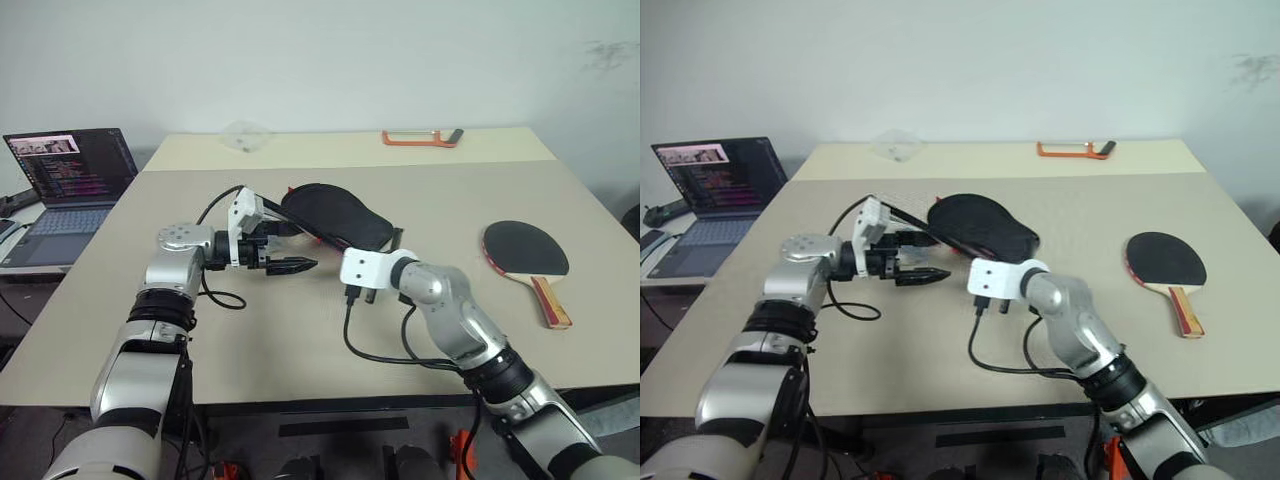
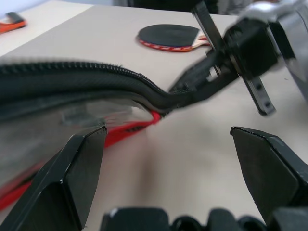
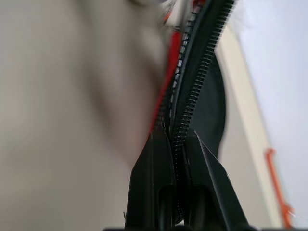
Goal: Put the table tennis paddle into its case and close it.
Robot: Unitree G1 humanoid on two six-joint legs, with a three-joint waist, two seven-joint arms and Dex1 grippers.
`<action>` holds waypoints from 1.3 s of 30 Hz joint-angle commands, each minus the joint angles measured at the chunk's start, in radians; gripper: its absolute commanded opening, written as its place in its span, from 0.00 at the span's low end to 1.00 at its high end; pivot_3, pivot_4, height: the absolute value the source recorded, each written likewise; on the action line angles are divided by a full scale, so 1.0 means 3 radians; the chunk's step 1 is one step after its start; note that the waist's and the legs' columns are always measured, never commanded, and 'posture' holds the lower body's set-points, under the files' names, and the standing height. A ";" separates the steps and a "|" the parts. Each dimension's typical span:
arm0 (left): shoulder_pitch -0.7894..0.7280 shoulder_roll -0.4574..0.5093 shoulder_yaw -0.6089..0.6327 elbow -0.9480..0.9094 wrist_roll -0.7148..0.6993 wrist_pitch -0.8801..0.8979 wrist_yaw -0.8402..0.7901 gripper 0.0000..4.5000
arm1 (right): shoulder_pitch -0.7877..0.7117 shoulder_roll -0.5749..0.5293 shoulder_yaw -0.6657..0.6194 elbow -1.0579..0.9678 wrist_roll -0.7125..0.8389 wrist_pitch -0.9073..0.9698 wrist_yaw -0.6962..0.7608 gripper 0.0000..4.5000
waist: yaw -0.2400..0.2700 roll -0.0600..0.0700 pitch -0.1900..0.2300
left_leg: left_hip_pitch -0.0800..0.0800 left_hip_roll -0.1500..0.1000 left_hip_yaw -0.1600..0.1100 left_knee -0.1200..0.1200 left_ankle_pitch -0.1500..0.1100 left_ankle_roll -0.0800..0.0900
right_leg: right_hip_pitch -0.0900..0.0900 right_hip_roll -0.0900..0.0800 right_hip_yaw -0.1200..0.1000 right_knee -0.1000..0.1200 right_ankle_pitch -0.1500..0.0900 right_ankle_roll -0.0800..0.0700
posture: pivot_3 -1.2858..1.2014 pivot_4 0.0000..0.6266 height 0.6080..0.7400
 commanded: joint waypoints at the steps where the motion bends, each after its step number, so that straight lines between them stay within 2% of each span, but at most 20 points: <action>1: 0.0009 0.0123 0.0133 -0.0186 -0.0077 0.0014 0.0010 1.00 | -0.0086 0.0040 0.0066 -0.0048 0.0101 -0.0137 0.0079 0.01 | 0.0000 0.0000 0.0000 | 0.0000 0.0000 0.0000 0.0000 0.0000 0.0000 | -0.0001 0.0000 0.0000 0.0000 0.0000 0.0000 | 0.52 0.24 1.00; 3: 0.0027 0.0169 0.0155 -0.0169 -0.0074 0.0001 0.0003 1.00 | -0.0042 0.0014 0.0066 -0.0098 0.0158 -0.0153 0.0146 0.01 | 0.0000 0.0000 0.0000 | 0.0000 0.0000 0.0000 0.0000 0.0000 0.0000 | -0.0001 0.0000 0.0000 0.0001 0.0000 0.0000 | 0.52 0.24 1.00; 6: 0.0024 0.0210 0.0177 -0.0087 -0.0075 -0.0048 -0.0030 1.00 | -0.0030 0.0062 0.0025 -0.0179 0.0263 -0.0132 0.0163 0.18 | 0.0000 0.0000 0.0000 | 0.0000 0.0000 0.0000 0.0000 0.0000 0.0000 | -0.0002 0.0000 0.0000 0.0003 0.0000 0.0000 | 0.52 0.24 1.00; 11: 0.0016 0.0254 0.0223 0.0006 -0.0074 -0.0110 -0.0064 1.00 | 0.0040 -0.0038 0.0068 -0.0401 0.0388 -0.0152 0.0354 0.57 | 0.0001 -0.0001 -0.0001 | 0.0000 0.0000 0.0000 0.0000 0.0000 -0.0001 | -0.0005 0.0000 0.0001 0.0005 0.0000 0.0000 | 0.52 0.24 1.00; 16: 0.0117 0.0383 0.0290 -0.0174 -0.0127 -0.0001 -0.0058 1.00 | 0.0042 -0.0035 0.0076 -0.0435 0.0409 -0.0150 0.0337 0.96 | -0.0005 -0.0002 -0.0001 | -0.0001 0.0001 0.0001 0.0000 0.0000 -0.0001 | -0.0006 0.0001 0.0002 0.0007 0.0000 0.0000 | 0.52 0.24 1.00; 17: 0.0186 0.0433 0.0290 -0.0257 -0.0128 0.0028 -0.0070 1.00 | 0.0039 -0.0027 0.0077 -0.0434 0.0417 -0.0166 0.0330 0.99 | -0.0011 -0.0002 -0.0001 | 0.0000 0.0001 0.0002 0.0000 0.0000 -0.0001 | -0.0007 0.0001 0.0003 0.0010 0.0000 0.0000 | 0.52 0.24 1.00; 24: 0.1340 0.1068 0.0342 -0.1271 -0.0121 0.0385 -0.0102 1.00 | 0.0091 -0.0034 0.0048 -0.0418 0.0549 -0.0200 0.0367 0.99 | -0.0063 -0.0002 -0.0001 | -0.0001 0.0005 0.0013 -0.0008 0.0000 -0.0001 | -0.0025 0.0002 0.0018 0.0019 -0.0001 -0.0001 | 0.52 0.24 1.00; 27: 0.1653 0.1209 0.0492 -0.1463 -0.0239 0.0532 -0.0038 1.00 | 0.0128 -0.0006 -0.0135 -0.0539 0.0866 -0.0021 0.0503 0.99 | -0.0027 -0.0003 -0.0002 | -0.0001 0.0005 0.0011 -0.0007 0.0000 -0.0001 | -0.0024 0.0002 0.0017 0.0019 -0.0001 -0.0002 | 0.52 0.24 1.00; 33: 0.1867 0.1290 0.0745 -0.1856 -0.0548 0.0872 0.0027 1.00 | 0.0134 -0.0055 -0.0543 -0.0921 0.1512 0.0514 0.0782 0.99 | 0.0062 -0.0006 -0.0002 | 0.0001 0.0005 0.0002 -0.0004 -0.0003 0.0005 | -0.0025 0.0002 0.0005 0.0016 0.0002 -0.0007 | 0.52 0.24 1.00; 35: 0.1969 0.1325 0.0907 -0.2033 -0.0716 0.1041 0.0058 1.00 | 0.0102 -0.0040 -0.0838 -0.1096 0.1872 0.0860 0.0852 0.99 | 0.0069 -0.0006 -0.0002 | 0.0001 0.0005 0.0002 -0.0004 -0.0004 0.0006 | -0.0023 0.0001 0.0005 0.0016 0.0002 -0.0007 | 0.52 0.24 1.00; 39: 0.1964 0.1349 0.1080 -0.2333 -0.0962 0.1298 0.0177 1.00 | -0.0048 0.0014 -0.1235 -0.0958 0.2128 0.1169 0.0539 0.99 | 0.0078 -0.0006 -0.0002 | -0.0001 0.0007 0.0002 -0.0006 -0.0004 0.0005 | -0.0020 0.0002 0.0005 0.0017 0.0003 -0.0009 | 0.52 0.24 1.00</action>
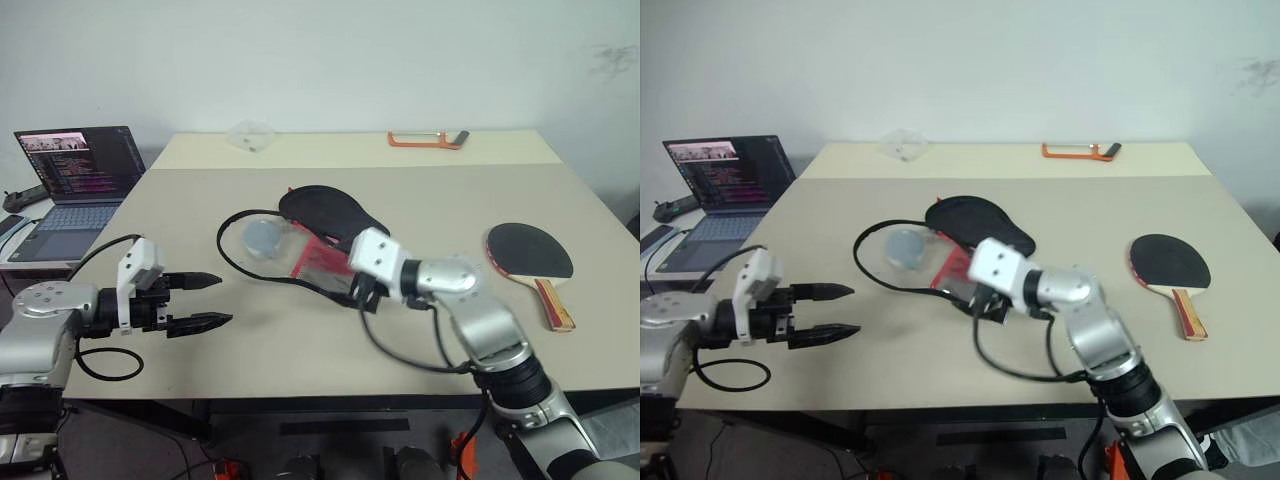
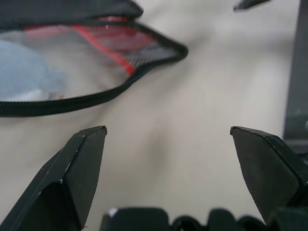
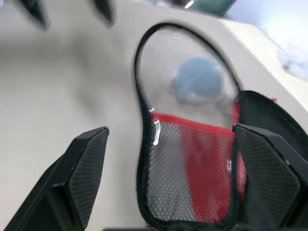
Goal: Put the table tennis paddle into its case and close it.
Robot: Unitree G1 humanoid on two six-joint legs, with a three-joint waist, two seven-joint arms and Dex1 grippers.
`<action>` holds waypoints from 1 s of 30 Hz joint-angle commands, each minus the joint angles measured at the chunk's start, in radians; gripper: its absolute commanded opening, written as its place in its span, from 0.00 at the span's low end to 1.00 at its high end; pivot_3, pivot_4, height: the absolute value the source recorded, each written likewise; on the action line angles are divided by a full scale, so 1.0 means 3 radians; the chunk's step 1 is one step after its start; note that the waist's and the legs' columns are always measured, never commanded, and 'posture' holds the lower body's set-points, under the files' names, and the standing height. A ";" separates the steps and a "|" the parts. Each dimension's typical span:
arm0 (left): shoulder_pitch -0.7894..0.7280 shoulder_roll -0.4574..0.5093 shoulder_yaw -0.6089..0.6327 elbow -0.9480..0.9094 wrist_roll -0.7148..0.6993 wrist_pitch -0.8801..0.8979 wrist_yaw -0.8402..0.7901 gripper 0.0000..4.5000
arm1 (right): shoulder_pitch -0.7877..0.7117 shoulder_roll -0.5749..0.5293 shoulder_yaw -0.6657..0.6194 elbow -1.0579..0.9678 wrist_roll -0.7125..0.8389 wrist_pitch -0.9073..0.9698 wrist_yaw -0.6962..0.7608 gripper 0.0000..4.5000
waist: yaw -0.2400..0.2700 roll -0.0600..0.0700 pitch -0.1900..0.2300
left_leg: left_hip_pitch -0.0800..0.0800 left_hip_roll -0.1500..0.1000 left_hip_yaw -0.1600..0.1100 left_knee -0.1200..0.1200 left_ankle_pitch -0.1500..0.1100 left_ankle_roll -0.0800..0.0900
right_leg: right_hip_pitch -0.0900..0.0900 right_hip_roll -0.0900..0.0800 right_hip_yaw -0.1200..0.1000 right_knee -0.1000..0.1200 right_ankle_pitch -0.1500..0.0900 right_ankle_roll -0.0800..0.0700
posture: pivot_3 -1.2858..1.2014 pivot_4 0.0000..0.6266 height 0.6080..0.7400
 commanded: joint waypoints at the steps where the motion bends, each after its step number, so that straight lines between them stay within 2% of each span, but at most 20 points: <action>1: -0.0126 0.0083 0.0194 -0.0314 -0.0246 0.0193 0.0116 1.00 | -0.0189 0.0082 -0.0341 0.0139 0.0164 0.0175 -0.0373 0.99 | 0.0002 0.0000 0.0000 | 0.0000 0.0000 0.0000 -0.0001 0.0000 0.0000 | 0.0000 0.0000 0.0000 0.0000 0.0000 -0.0001 | 0.52 0.24 1.00; 5: -0.0378 0.0055 0.0049 -0.0264 -0.0191 0.0188 0.0203 1.00 | -0.0392 0.0248 -0.0568 0.0728 0.0203 0.0264 -0.0872 0.99 | 0.0001 0.0000 0.0000 | 0.0004 0.0000 0.0001 -0.0002 0.0003 -0.0005 | 0.0002 0.0001 0.0000 0.0002 0.0005 -0.0008 | 0.52 0.24 1.00; 9: -0.0606 0.0019 -0.0096 0.0009 -0.0034 0.0069 0.0247 1.00 | -0.0496 0.0277 -0.0487 0.1153 0.0158 0.0164 -0.1088 0.99 | -0.0004 0.0000 0.0000 | 0.0004 0.0000 0.0003 -0.0005 0.0006 -0.0009 | 0.0001 0.0001 0.0002 0.0003 0.0005 -0.0009 | 0.52 0.24 1.00; 11: -0.0796 -0.0058 -0.0194 0.0203 0.0039 0.0010 0.0295 1.00 | -0.0643 0.0418 -0.0549 0.1646 0.0170 0.0164 -0.1329 0.99 | -0.0019 0.0000 0.0000 | 0.0004 0.0000 0.0006 -0.0007 0.0010 -0.0017 | -0.0001 0.0001 0.0004 0.0002 0.0005 -0.0009 | 0.52 0.24 1.00; 16: -0.1026 -0.0161 -0.0389 0.0342 0.0146 -0.0044 0.0276 1.00 | -0.1038 0.0577 -0.0680 0.2870 0.0169 -0.0417 -0.1762 0.99 | -0.0077 0.0000 0.0000 | 0.0002 0.0001 0.0007 -0.0008 0.0011 -0.0019 | -0.0002 0.0002 0.0006 0.0002 0.0006 -0.0009 | 0.52 0.24 1.00; 24: -0.1200 -0.0230 -0.0559 0.0518 0.0243 -0.0180 0.0203 1.00 | -0.1557 0.0673 -0.0888 0.4374 0.0249 -0.1269 -0.2177 0.99 | -0.0121 0.0000 0.0000 | 0.0000 0.0001 0.0010 -0.0009 0.0012 -0.0019 | -0.0005 0.0002 0.0009 -0.0002 0.0005 -0.0009 | 0.52 0.24 1.00; 30: -0.1242 -0.0261 -0.0592 0.0586 0.0272 -0.0252 0.0179 1.00 | -0.1678 0.0703 -0.0876 0.4911 0.0236 -0.1553 -0.2075 0.99 | -0.0167 0.0000 0.0000 | 0.0000 0.0001 0.0010 -0.0009 0.0012 -0.0019 | -0.0005 0.0002 0.0011 -0.0001 0.0005 -0.0009 | 0.52 0.24 1.00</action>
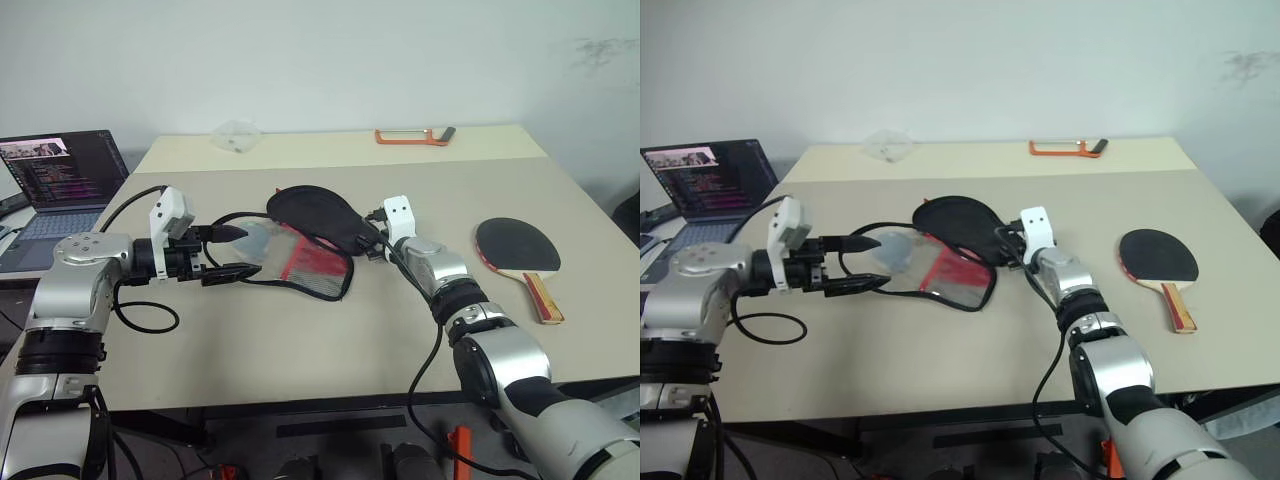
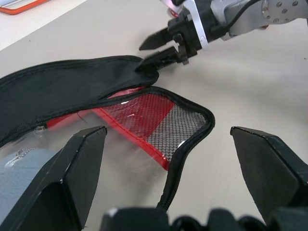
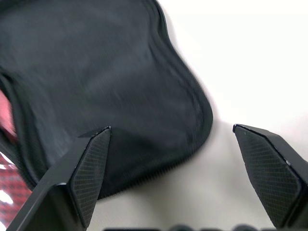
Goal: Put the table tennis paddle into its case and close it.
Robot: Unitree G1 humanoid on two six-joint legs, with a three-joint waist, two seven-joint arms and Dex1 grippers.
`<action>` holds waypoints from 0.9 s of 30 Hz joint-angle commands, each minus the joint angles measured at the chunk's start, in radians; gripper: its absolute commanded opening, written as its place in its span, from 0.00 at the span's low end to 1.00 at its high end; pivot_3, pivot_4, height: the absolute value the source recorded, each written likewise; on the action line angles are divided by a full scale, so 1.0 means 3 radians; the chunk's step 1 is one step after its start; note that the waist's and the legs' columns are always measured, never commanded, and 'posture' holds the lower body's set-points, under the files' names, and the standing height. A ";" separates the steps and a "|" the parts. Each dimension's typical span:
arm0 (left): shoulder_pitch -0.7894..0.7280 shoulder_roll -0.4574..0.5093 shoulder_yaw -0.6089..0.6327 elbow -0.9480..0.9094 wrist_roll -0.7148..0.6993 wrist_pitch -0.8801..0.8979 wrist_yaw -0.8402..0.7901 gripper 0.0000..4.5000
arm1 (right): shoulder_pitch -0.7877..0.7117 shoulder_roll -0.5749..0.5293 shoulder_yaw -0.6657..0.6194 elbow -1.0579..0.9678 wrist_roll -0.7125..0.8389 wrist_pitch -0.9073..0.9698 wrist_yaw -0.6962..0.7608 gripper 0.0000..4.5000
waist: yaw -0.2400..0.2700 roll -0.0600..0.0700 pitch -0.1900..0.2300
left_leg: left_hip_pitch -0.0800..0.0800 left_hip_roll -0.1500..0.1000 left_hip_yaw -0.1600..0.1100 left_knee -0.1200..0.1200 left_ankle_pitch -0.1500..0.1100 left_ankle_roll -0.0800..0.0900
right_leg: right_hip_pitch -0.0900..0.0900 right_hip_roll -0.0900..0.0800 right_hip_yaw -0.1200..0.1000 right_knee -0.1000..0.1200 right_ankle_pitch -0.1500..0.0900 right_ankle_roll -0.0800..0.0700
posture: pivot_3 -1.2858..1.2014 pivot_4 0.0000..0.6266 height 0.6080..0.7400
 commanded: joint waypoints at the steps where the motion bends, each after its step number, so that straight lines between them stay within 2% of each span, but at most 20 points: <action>1: -0.0125 -0.0011 0.0013 0.0018 0.0027 -0.0076 -0.0014 1.00 | -0.0148 0.0035 0.0020 0.0170 -0.0027 -0.0218 0.0046 0.99 | -0.0012 0.0000 0.0000 | 0.0000 0.0000 0.0000 0.0001 0.0000 0.0000 | 0.0000 0.0000 0.0000 0.0001 0.0000 0.0000 | 0.52 0.24 1.00; 8: -0.0226 -0.0063 -0.0031 -0.0029 0.0068 -0.0015 0.0020 1.00 | -0.0246 0.0163 0.0121 0.0367 -0.0135 -0.0375 0.0074 0.99 | -0.0030 0.0000 0.0000 | 0.0001 0.0001 0.0001 0.0002 0.0000 0.0000 | 0.0000 0.0001 0.0002 0.0004 0.0000 0.0000 | 0.52 0.24 1.00; 9: -0.0234 -0.0066 -0.0036 -0.0058 0.0067 0.0009 0.0030 1.00 | -0.0256 0.0189 0.0144 0.0379 -0.0154 -0.0386 0.0082 0.90 | -0.0035 0.0000 0.0000 | 0.0001 0.0001 0.0001 0.0002 0.0000 0.0000 | -0.0001 0.0002 0.0003 0.0004 0.0000 0.0000 | 0.52 0.24 1.00; 10: -0.0241 -0.0067 -0.0041 -0.0094 0.0066 0.0039 0.0043 1.00 | -0.0269 0.0222 0.0158 0.0392 -0.0172 -0.0381 0.0087 0.87 | -0.0041 0.0000 0.0000 | 0.0001 0.0002 0.0002 0.0001 0.0000 0.0000 | -0.0001 0.0002 0.0005 0.0004 0.0000 0.0000 | 0.52 0.24 1.00; 21: -0.0256 -0.0036 -0.0050 -0.0175 0.0067 0.0127 0.0090 1.00 | -0.0332 0.0271 0.0039 0.0478 -0.0107 -0.0117 -0.0046 0.05 | -0.0056 0.0000 0.0000 | 0.0002 0.0002 0.0003 0.0002 0.0000 0.0000 | -0.0002 0.0003 0.0008 0.0006 0.0000 0.0000 | 0.52 0.24 1.00; 22: -0.0254 -0.0034 -0.0046 -0.0165 0.0069 0.0121 0.0087 1.00 | -0.0331 0.0261 0.0033 0.0478 -0.0111 -0.0116 -0.0061 0.00 | -0.0054 0.0000 0.0000 | 0.0002 0.0002 0.0003 0.0002 0.0000 0.0000 | -0.0002 0.0003 0.0007 0.0006 0.0000 0.0000 | 0.52 0.24 1.00; 27: -0.0241 -0.0042 -0.0045 -0.0128 0.0077 0.0087 0.0075 1.00 | -0.0339 0.0221 -0.0006 0.0443 -0.0111 -0.0208 -0.0240 0.00 | -0.0047 0.0000 0.0000 | 0.0003 0.0001 0.0003 0.0003 0.0000 0.0000 | -0.0001 0.0003 0.0008 0.0007 0.0000 0.0000 | 0.52 0.24 1.00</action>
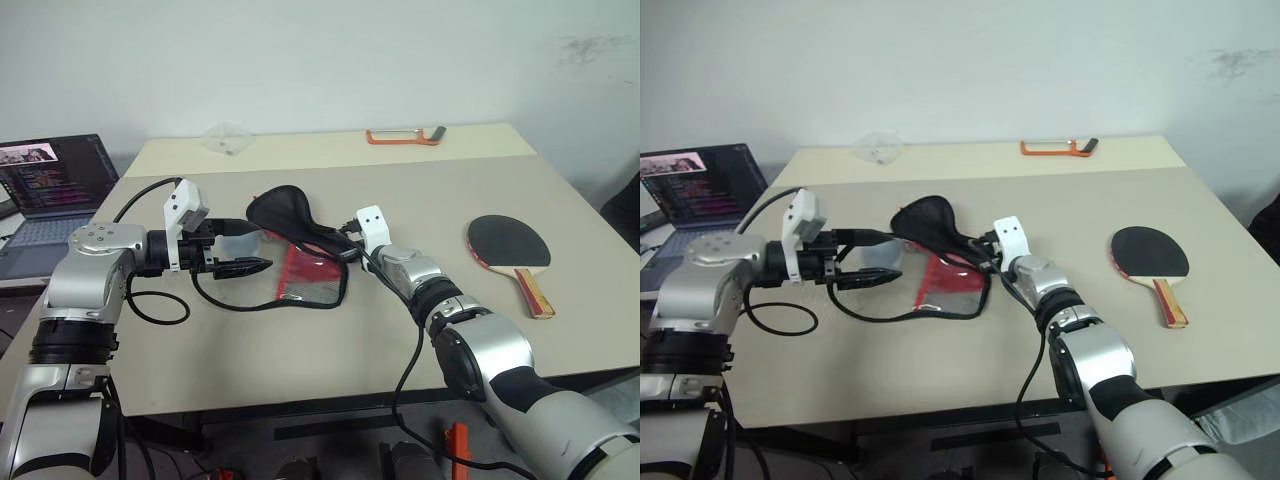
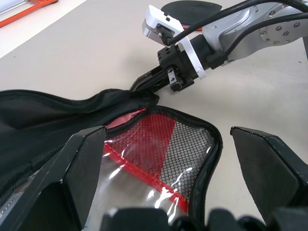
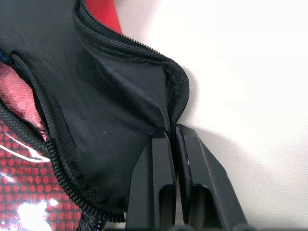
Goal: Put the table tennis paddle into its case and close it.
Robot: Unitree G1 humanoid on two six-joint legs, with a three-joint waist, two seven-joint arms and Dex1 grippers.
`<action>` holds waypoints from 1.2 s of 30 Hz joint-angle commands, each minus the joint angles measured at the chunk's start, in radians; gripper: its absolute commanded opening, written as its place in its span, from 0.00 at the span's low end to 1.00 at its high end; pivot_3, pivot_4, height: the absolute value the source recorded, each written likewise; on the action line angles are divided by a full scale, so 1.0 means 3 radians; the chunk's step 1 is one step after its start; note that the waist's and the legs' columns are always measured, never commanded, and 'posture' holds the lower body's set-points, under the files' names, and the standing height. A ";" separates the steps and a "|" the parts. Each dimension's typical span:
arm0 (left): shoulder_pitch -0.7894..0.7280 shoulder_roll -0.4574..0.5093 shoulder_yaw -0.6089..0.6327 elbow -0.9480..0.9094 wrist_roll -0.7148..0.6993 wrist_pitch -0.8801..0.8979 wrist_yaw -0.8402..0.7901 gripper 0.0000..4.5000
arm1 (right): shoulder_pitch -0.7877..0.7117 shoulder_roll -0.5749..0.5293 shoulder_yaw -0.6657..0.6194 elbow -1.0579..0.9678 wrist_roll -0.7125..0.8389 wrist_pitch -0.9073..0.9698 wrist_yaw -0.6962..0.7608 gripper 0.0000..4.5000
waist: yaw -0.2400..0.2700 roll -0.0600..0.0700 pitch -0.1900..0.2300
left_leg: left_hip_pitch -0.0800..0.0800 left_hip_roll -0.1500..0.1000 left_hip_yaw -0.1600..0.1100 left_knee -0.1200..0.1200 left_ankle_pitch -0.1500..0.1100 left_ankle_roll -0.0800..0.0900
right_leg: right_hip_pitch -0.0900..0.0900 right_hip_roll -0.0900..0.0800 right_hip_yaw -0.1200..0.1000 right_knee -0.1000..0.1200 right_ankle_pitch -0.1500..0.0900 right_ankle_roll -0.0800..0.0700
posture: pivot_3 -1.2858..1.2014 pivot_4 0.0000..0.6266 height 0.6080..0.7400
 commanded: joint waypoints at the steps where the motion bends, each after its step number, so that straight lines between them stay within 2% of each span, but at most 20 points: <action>1: -0.0064 0.0040 0.0060 -0.0016 0.0008 -0.0068 -0.0006 1.00 | -0.0057 -0.0074 -0.0075 -0.0043 0.0023 -0.0093 -0.0212 0.00 | 0.0004 0.0000 0.0000 | 0.0000 0.0000 0.0000 0.0000 0.0000 0.0000 | 0.0000 0.0000 0.0000 0.0000 0.0000 0.0000 | 0.52 0.24 1.00; 7: -0.0110 0.0006 0.0039 0.0091 0.0037 -0.0146 -0.0016 1.00 | -0.0033 -0.0199 -0.0191 -0.0218 0.0088 -0.0125 -0.0465 0.00 | 0.0024 0.0000 0.0000 | -0.0001 0.0000 0.0000 0.0000 0.0000 0.0000 | -0.0001 0.0000 0.0000 -0.0001 0.0000 0.0000 | 0.52 0.24 1.00; 10: -0.0174 -0.0054 0.0004 0.0189 0.0077 -0.0199 -0.0018 1.00 | 0.0151 -0.0363 -0.0316 -0.0634 0.0199 0.0131 -0.0564 0.00 | 0.0033 0.0000 0.0000 | -0.0002 -0.0001 0.0000 0.0000 0.0000 0.0000 | -0.0001 -0.0001 -0.0001 -0.0001 0.0000 0.0000 | 0.52 0.24 1.00; 13: -0.0245 -0.0110 -0.0029 0.0305 0.0116 -0.0271 -0.0052 1.00 | 0.0492 -0.0407 -0.0411 -0.1411 0.0346 0.0632 -0.0633 0.00 | 0.0040 -0.0001 0.0000 | -0.0002 -0.0001 -0.0001 0.0000 0.0000 0.0000 | 0.0000 -0.0001 -0.0002 -0.0003 0.0000 0.0000 | 0.52 0.24 1.00; 17: -0.0361 -0.0190 -0.0068 0.0477 0.0165 -0.0373 -0.0107 1.00 | 0.1087 -0.0323 -0.0615 -0.2800 0.0616 0.1589 -0.0895 0.00 | 0.0033 -0.0001 0.0000 | -0.0008 0.0001 0.0000 0.0000 0.0000 0.0000 | -0.0004 -0.0001 -0.0001 -0.0001 0.0000 0.0000 | 0.52 0.24 1.00; 20: -0.0427 -0.0232 -0.0088 0.0611 0.0206 -0.0462 -0.0153 1.00 | 0.1435 -0.0089 -0.0781 -0.3671 0.0806 0.2234 -0.1172 0.00 | 0.0025 0.0000 0.0000 | -0.0013 0.0002 0.0003 0.0001 0.0000 0.0000 | -0.0011 -0.0001 0.0003 0.0001 0.0000 0.0000 | 0.52 0.24 1.00; 23: -0.0470 -0.0256 -0.0105 0.0754 0.0243 -0.0570 -0.0197 1.00 | 0.1612 0.0256 -0.0971 -0.4258 0.0952 0.2686 -0.1479 0.00 | 0.0021 0.0000 -0.0001 | -0.0013 0.0004 0.0008 0.0000 0.0000 0.0001 | -0.0014 0.0002 0.0010 0.0003 0.0000 0.0000 | 0.52 0.24 1.00; 28: -0.0507 -0.0285 -0.0101 0.0946 0.0289 -0.0720 -0.0266 1.00 | 0.1636 0.0857 -0.1289 -0.4768 0.1172 0.2984 -0.2006 0.00 | 0.0052 -0.0001 -0.0001 | -0.0012 0.0000 0.0012 0.0001 0.0000 0.0003 | -0.0014 0.0002 0.0026 0.0004 0.0001 0.0002 | 0.52 0.24 1.00; 36: -0.0538 -0.0309 -0.0083 0.1072 0.0324 -0.0840 -0.0322 1.00 | 0.1725 0.0684 -0.1044 -0.4757 0.1338 0.2986 -0.1990 0.00 | 0.0038 -0.0001 -0.0001 | -0.0011 0.0001 0.0020 0.0000 0.0000 0.0005 | -0.0015 0.0003 0.0031 0.0004 0.0001 0.0003 | 0.52 0.24 1.00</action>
